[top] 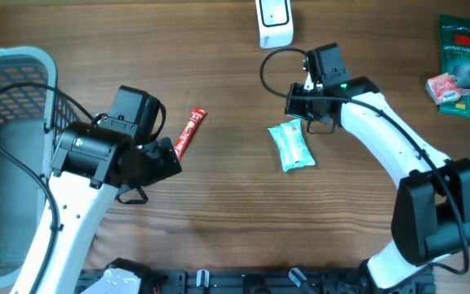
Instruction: Scan the item barcode
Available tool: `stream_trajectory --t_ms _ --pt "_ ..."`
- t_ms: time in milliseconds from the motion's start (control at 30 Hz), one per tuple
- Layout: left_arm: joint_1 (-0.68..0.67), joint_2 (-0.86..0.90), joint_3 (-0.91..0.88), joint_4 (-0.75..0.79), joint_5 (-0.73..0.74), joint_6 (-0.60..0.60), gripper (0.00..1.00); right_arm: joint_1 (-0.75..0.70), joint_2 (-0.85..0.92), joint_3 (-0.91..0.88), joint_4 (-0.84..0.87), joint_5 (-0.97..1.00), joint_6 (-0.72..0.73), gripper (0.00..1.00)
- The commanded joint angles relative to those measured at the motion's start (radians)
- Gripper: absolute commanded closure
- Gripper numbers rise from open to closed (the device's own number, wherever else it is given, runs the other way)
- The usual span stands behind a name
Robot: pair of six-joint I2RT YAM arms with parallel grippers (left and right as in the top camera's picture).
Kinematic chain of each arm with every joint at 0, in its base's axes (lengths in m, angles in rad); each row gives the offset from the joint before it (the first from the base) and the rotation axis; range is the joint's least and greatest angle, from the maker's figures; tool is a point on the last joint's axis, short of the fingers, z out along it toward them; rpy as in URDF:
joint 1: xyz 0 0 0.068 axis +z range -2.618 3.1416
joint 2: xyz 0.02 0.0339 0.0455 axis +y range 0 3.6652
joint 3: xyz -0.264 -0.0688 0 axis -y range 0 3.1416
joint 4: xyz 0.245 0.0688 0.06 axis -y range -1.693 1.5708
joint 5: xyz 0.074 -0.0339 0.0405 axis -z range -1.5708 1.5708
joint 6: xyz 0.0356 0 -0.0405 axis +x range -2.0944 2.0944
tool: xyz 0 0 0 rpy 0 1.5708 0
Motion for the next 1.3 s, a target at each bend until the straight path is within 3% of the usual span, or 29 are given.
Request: stream_trajectory --t_ms 0,167,433,467,533,633,700,767,900,967,1133,1267 --pt "0.003 -0.007 0.002 0.0 0.005 0.016 0.0 0.008 0.003 0.012 -0.13 -0.006 0.356 0.95" --pt "0.003 -0.007 0.002 0.0 0.005 0.016 0.0 0.041 0.018 -0.087 -0.118 0.082 0.598 0.95" --pt "0.003 -0.007 0.002 0.0 0.005 0.016 0.0 0.055 0.133 -0.156 -0.072 0.104 0.658 0.95" --pt "0.003 -0.007 0.002 0.0 0.005 0.016 0.0 0.055 0.143 -0.157 -0.076 0.105 0.657 0.88" --pt "0.003 -0.007 0.002 0.0 0.005 0.016 0.0 0.055 0.152 -0.157 -0.077 0.106 0.615 0.61" --pt "0.003 -0.007 0.002 0.0 0.005 0.016 0.0 0.055 0.152 -0.156 -0.079 0.115 0.602 0.35" --pt "0.003 -0.007 0.002 0.0 0.005 0.016 0.0 0.055 0.151 -0.154 -0.076 0.115 0.588 0.29" --pt "0.003 -0.007 0.002 0.0 0.005 0.016 0.0 0.048 0.151 -0.129 -0.071 0.115 0.503 0.27" --pt "0.003 -0.007 0.002 0.0 0.005 0.016 0.0 0.039 0.119 0.044 -0.171 0.097 0.068 0.24" --pt "0.003 -0.007 0.002 0.0 0.005 0.016 0.0 0.04 0.093 0.091 -0.241 0.097 -0.031 0.23" --pt "0.003 -0.007 0.002 0.0 0.005 0.016 0.0 0.04 0.001 0.097 -0.34 0.084 -0.043 0.21" --pt "0.003 -0.007 0.002 0.0 0.005 0.016 0.0 0.04 -0.119 0.097 -0.42 0.075 0.057 0.17"
